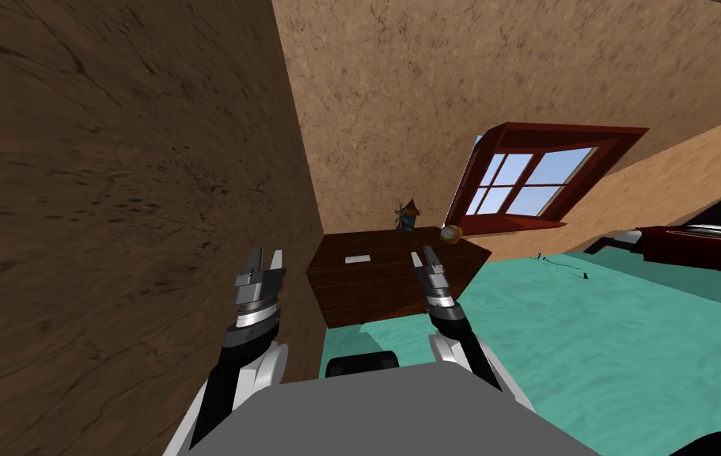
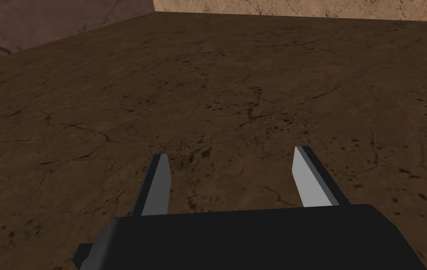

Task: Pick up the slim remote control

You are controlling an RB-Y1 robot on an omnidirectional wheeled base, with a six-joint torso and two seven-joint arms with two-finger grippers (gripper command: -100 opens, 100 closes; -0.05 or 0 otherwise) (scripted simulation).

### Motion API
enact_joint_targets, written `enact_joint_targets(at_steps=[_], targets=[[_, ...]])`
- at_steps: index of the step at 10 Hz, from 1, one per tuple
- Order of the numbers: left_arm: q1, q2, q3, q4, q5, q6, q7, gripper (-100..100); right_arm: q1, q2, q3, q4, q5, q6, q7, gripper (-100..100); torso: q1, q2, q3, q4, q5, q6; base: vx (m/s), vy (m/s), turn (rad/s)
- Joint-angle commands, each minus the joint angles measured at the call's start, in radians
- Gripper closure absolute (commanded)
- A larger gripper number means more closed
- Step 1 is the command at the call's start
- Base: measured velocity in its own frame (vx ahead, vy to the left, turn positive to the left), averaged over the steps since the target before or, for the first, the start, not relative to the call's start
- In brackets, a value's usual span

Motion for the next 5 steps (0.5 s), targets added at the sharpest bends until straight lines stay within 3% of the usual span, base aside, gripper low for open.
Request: enact_joint_targets(at_steps=[1,2,5], targets=[[0.0,0.0,0.0,0.0,0.0,0.0,0.0,0,-0.001,-0.029,-0.002,0.002,0.004,-0.001,-0.014,-100,0.0,0.0,0.0,0.0,0.0,0.0,-0.03,-0.022,0.1],[0.0,0.0,0.0,0.0,0.0,0.0,0.0,0,0.0,-0.068,-0.003,0.006,0.017,-0.006,-0.04,-100,0.0,0.0,0.0,0.0,0.0,0.0,-0.045,-0.029,0.166],[0.0,0.0,0.0,0.0,0.0,0.0,0.0,0,0.0,-0.127,-0.002,0.011,0.032,-0.012,-0.069,-100,0.0,0.0,0.0,0.0,0.0,0.0,-0.039,-0.022,0.172]])
